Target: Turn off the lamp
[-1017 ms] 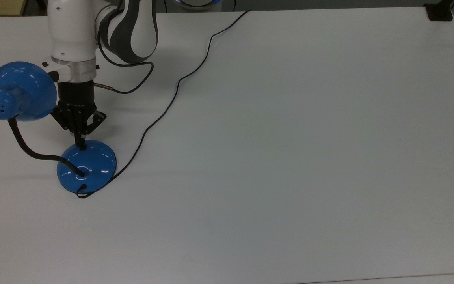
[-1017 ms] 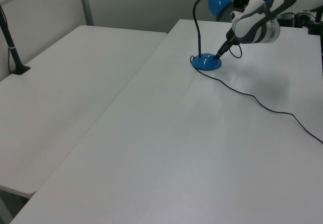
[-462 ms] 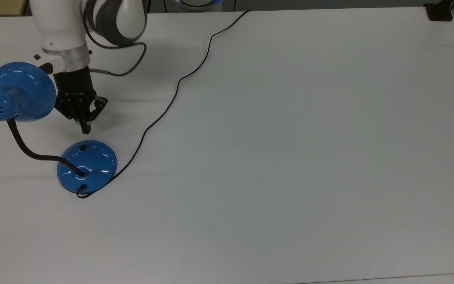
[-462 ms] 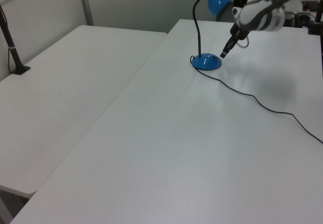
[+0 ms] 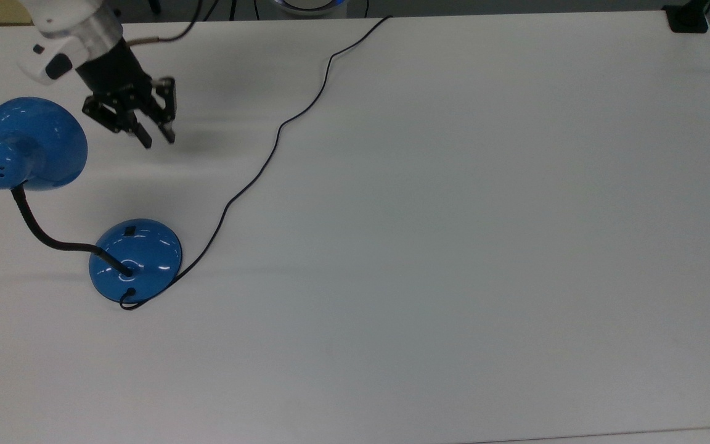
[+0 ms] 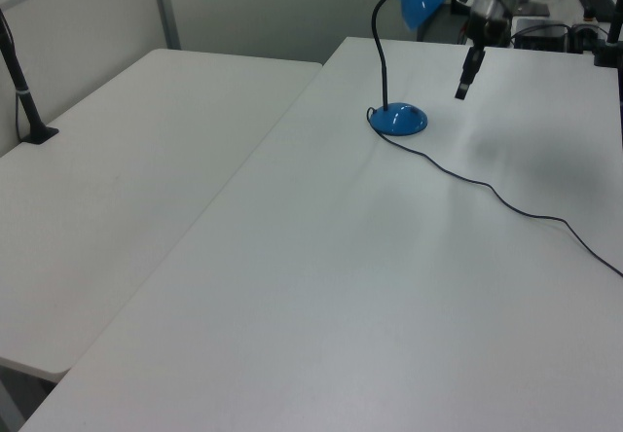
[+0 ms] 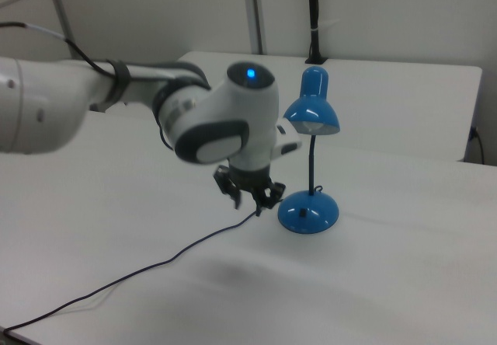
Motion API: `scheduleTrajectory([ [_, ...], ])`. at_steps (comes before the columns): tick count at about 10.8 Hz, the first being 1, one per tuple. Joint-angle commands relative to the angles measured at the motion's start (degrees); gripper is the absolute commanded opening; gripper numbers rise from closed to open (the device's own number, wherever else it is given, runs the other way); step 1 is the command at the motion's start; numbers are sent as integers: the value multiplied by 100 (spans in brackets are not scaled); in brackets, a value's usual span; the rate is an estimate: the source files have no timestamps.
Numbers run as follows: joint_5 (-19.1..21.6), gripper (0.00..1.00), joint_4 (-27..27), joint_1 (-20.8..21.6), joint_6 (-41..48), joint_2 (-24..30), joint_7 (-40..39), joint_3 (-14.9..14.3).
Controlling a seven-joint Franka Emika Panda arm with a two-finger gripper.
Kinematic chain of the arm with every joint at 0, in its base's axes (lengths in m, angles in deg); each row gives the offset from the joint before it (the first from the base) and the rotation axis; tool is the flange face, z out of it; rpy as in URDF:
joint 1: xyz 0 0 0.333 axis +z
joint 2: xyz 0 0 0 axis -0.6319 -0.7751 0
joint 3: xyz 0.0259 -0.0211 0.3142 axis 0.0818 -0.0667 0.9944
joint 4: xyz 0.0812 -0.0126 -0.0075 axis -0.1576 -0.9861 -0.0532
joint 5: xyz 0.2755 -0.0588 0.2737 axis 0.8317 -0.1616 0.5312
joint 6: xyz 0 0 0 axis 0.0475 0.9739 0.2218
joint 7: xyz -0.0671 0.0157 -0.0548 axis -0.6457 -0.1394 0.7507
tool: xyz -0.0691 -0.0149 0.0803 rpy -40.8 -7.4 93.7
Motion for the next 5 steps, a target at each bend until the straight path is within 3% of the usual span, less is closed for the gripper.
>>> scheduleTrajectory([
  [1, -422, 100, 832, -3, 2373, 470, 179, -51],
  [2, -457, 100, 1140, 67, 2930, 584, 686, -52],
  [4, -1296, 100, 1362, 609, 3102, 935, 2099, 19],
  [5, -1379, 100, 1441, 821, 3102, 1033, 2402, 19],
])
